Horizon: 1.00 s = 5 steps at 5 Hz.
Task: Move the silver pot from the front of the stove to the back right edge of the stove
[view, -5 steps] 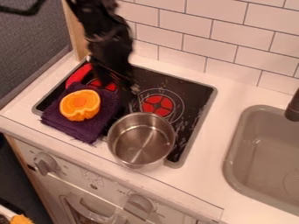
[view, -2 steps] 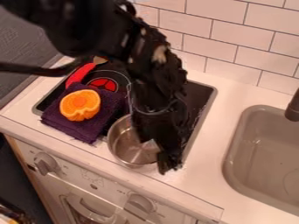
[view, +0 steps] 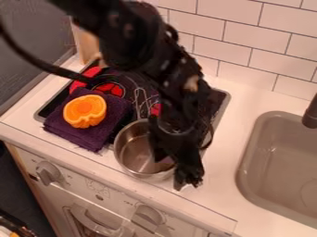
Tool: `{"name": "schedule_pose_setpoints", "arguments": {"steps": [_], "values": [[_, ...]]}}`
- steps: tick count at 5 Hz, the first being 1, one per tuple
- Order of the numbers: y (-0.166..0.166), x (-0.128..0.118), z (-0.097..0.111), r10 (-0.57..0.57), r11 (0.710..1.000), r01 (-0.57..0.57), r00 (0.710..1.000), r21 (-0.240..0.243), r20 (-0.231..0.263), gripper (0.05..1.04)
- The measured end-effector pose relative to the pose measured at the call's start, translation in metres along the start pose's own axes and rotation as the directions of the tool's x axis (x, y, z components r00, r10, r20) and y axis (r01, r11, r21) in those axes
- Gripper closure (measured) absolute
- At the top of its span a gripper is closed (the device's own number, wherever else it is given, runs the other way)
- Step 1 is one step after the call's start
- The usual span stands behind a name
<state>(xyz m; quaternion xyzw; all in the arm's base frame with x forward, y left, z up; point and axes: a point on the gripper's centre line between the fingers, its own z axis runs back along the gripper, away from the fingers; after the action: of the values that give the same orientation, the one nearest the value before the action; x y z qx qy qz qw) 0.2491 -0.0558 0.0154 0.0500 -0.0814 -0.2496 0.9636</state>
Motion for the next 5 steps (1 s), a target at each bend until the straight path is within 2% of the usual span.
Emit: {"name": "schedule_pose_setpoints", "arguments": {"steps": [1,2,3,4,5], "values": [[0.005,0.003,-0.004,0.010,0.999,-0.009,1.000,0.043,-0.010,0.550],[0.003,0.005,-0.004,-0.003,1.000,0.004,1.000,0.028,-0.012,0.821],[0.010,0.007,0.004,-0.059,0.998,0.059,0.998,-0.005,0.026,0.983],[0.025,0.011,0.025,-0.092,0.993,0.099,0.990,-0.063,0.108,1.006],[0.049,0.042,0.052,-0.067,0.990,0.092,0.975,-0.110,0.211,1.006]]}}
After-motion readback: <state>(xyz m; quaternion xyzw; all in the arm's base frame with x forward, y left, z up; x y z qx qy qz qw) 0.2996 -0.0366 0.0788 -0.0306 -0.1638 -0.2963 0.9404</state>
